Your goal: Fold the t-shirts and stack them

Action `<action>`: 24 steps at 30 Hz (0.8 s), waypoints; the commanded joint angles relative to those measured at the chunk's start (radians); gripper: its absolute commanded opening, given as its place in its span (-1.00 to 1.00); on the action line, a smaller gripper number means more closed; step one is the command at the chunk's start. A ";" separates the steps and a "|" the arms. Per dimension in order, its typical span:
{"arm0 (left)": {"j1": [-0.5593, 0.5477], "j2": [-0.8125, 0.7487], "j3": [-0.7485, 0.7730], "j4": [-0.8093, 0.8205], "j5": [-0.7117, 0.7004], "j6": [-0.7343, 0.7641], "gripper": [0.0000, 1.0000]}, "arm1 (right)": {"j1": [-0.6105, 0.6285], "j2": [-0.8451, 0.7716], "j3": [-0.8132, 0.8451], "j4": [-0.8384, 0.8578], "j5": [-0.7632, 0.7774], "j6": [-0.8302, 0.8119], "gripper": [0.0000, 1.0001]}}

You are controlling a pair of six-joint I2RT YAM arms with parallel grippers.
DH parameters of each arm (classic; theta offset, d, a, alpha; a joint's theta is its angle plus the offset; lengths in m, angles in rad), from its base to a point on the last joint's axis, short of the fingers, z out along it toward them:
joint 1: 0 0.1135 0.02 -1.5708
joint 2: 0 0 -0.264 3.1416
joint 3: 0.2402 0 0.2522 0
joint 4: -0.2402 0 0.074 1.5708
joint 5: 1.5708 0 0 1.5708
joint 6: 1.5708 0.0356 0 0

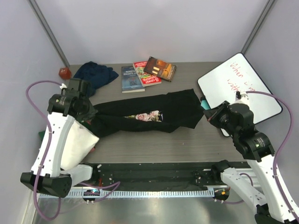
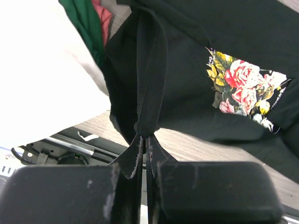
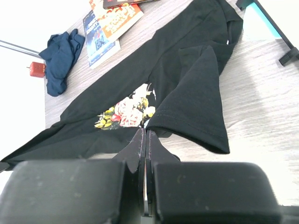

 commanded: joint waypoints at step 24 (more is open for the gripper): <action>0.015 -0.368 -0.158 -0.299 0.231 -0.156 -0.99 | -0.002 -0.108 0.038 -0.204 0.060 0.025 -0.98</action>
